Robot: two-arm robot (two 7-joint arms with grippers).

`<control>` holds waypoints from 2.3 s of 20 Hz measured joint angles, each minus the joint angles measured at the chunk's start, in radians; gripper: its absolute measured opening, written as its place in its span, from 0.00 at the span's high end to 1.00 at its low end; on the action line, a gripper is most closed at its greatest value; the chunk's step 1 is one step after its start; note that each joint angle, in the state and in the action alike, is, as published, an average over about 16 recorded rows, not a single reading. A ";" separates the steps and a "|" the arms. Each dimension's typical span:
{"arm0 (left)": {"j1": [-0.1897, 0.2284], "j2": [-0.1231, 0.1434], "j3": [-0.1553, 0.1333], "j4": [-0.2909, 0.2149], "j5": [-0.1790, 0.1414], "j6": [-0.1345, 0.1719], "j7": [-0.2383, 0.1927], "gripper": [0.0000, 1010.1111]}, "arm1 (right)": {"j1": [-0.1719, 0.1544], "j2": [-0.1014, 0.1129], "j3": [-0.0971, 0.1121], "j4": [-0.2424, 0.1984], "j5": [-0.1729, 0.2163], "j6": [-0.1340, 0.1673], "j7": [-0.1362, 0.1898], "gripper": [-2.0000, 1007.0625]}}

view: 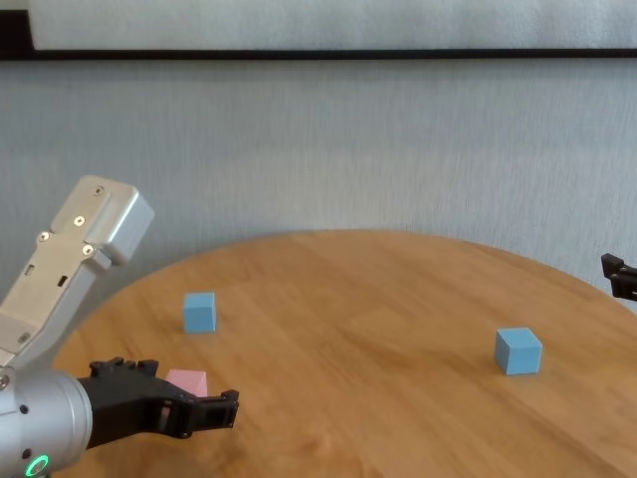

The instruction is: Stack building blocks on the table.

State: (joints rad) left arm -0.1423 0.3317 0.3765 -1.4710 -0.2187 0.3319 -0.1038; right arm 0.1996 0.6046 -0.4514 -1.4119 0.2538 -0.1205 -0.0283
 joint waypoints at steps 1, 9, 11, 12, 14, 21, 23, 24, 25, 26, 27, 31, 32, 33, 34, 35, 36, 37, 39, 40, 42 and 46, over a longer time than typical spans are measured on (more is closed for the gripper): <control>-0.001 -0.002 -0.001 0.003 0.002 0.000 -0.002 0.01 | 0.000 0.000 0.000 0.000 0.000 0.000 0.000 0.00; -0.010 -0.015 -0.008 0.024 0.020 0.001 -0.014 0.01 | 0.000 0.000 0.000 0.000 0.000 0.000 0.000 0.00; -0.012 -0.018 -0.010 0.029 0.025 0.001 -0.016 0.01 | 0.000 0.000 0.000 0.000 0.000 0.000 0.000 0.00; -0.013 -0.019 -0.011 0.032 0.027 0.001 -0.017 0.01 | 0.000 0.000 0.000 0.000 0.000 0.000 0.000 0.00; -0.015 -0.023 -0.013 0.036 0.032 0.001 -0.019 0.01 | 0.000 0.000 0.000 0.000 0.000 0.000 0.000 0.00; -0.020 -0.033 -0.020 0.050 0.046 -0.003 -0.025 0.01 | 0.000 0.000 0.000 0.000 0.000 0.000 0.000 0.00; -0.021 -0.036 -0.022 0.054 0.050 -0.005 -0.026 0.01 | 0.000 0.000 0.000 0.000 0.000 0.000 0.000 0.00; -0.022 -0.038 -0.023 0.056 0.052 -0.006 -0.027 0.02 | 0.000 0.000 0.000 0.000 0.000 0.000 0.000 0.00; -0.022 -0.039 -0.024 0.057 0.054 -0.006 -0.028 0.02 | 0.000 0.000 0.000 0.000 0.000 0.000 0.000 0.00; -0.022 -0.040 -0.025 0.059 0.056 -0.007 -0.029 0.03 | 0.000 0.000 0.000 0.000 0.000 0.000 0.000 0.00; -0.023 -0.042 -0.026 0.060 0.058 -0.008 -0.029 0.04 | 0.000 0.000 0.000 0.000 0.000 0.000 0.000 0.00; -0.023 -0.046 -0.030 0.062 0.066 -0.010 -0.032 0.09 | 0.000 0.000 0.000 0.000 0.000 0.000 0.000 0.00; -0.022 -0.047 -0.031 0.063 0.068 -0.011 -0.033 0.11 | 0.000 0.000 0.000 0.000 0.000 0.000 0.000 0.00; -0.022 -0.049 -0.033 0.063 0.071 -0.011 -0.034 0.13 | 0.000 0.000 0.000 0.000 0.000 0.000 0.000 0.00; -0.022 -0.050 -0.034 0.063 0.073 -0.012 -0.035 0.15 | 0.000 0.000 0.000 0.000 0.000 0.000 0.000 0.00; -0.021 -0.051 -0.036 0.063 0.075 -0.012 -0.036 0.17 | 0.000 0.000 0.000 0.000 0.000 0.000 0.000 0.00; -0.020 -0.051 -0.037 0.062 0.078 -0.012 -0.036 0.20 | 0.000 0.000 0.000 0.000 0.000 0.000 0.000 0.00; -0.020 -0.052 -0.038 0.062 0.080 -0.012 -0.037 0.23 | 0.000 0.000 0.000 0.000 0.000 0.000 0.000 0.00; -0.018 -0.054 -0.042 0.060 0.085 -0.011 -0.039 0.29 | 0.000 0.000 0.000 0.000 0.000 0.000 0.000 0.00; -0.017 -0.055 -0.043 0.060 0.087 -0.011 -0.040 0.33 | 0.000 0.000 0.000 0.000 0.000 0.000 0.000 0.00; -0.015 -0.057 -0.046 0.058 0.092 -0.011 -0.041 0.39 | 0.000 0.000 0.000 0.000 0.000 0.000 0.000 0.00; -0.011 -0.061 -0.052 0.055 0.102 -0.010 -0.045 0.49 | 0.000 0.000 0.000 0.000 0.000 0.000 0.000 0.00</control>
State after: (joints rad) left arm -0.1537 0.2710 0.3242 -1.4162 -0.1169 0.3214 -0.1484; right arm 0.1996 0.6046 -0.4514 -1.4119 0.2538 -0.1205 -0.0283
